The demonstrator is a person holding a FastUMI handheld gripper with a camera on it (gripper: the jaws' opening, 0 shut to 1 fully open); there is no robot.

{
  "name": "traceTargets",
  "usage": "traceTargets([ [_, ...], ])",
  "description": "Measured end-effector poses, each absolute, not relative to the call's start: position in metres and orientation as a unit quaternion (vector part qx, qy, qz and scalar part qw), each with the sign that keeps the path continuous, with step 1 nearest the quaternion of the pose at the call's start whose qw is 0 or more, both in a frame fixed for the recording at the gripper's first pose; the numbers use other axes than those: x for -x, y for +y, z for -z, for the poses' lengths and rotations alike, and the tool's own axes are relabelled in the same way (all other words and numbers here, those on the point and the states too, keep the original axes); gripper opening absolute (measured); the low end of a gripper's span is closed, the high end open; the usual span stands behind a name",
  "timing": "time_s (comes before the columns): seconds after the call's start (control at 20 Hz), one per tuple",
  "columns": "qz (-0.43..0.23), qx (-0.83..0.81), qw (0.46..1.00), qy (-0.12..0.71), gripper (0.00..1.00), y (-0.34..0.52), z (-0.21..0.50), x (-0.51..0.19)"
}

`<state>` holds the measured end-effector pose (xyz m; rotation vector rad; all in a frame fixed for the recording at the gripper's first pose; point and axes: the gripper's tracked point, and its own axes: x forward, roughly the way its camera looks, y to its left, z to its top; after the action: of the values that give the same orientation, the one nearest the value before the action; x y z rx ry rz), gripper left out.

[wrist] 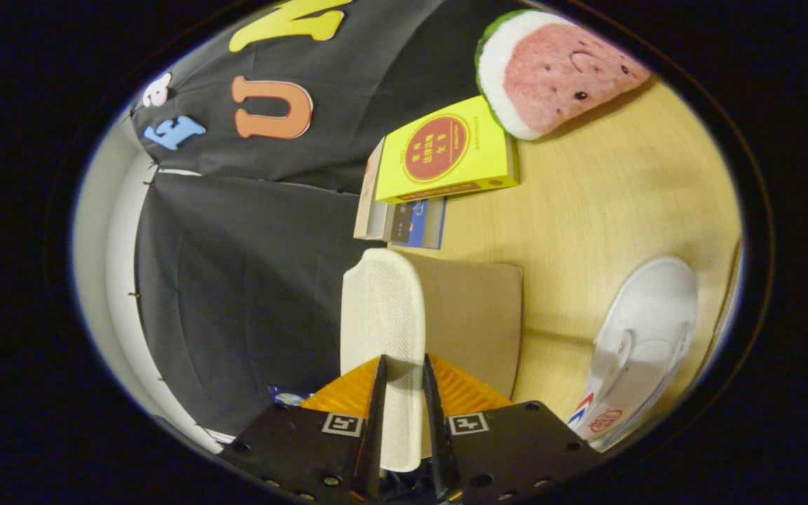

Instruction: Open the storage box then place both shoes into the box .Put the left shoe in first, then the right shoe, with the right side of both shoes facing outward in a uniform manner.

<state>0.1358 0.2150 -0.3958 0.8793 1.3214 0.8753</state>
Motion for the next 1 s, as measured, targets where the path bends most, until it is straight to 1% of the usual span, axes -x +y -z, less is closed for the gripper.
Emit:
traceTargets([
  [0.1,-0.368,-0.385,0.611,0.587,0.21,0.214,0.392,-0.133],
  [0.15,-0.363,-0.381,0.613,0.589,0.20,0.210,0.389,-0.134],
  [0.2,-0.366,-0.376,0.616,0.587,0.13,0.212,0.383,-0.131],
  [0.3,-0.382,-0.373,0.614,0.581,0.13,0.213,0.362,-0.127],
  [0.35,-0.373,-0.374,0.623,0.578,0.13,0.210,0.355,-0.132],
  [0.4,-0.367,-0.373,0.627,0.577,0.03,0.218,0.353,-0.131],
  [0.5,-0.365,-0.371,0.628,0.579,0.00,0.220,0.335,-0.125],
  [0.7,-0.382,-0.380,0.631,0.558,0.00,0.235,0.290,-0.122],
  [0.85,-0.386,-0.372,0.644,0.546,0.00,0.246,0.267,-0.124],
  [1.0,-0.406,-0.391,0.638,0.525,0.00,0.265,0.229,-0.121],
])
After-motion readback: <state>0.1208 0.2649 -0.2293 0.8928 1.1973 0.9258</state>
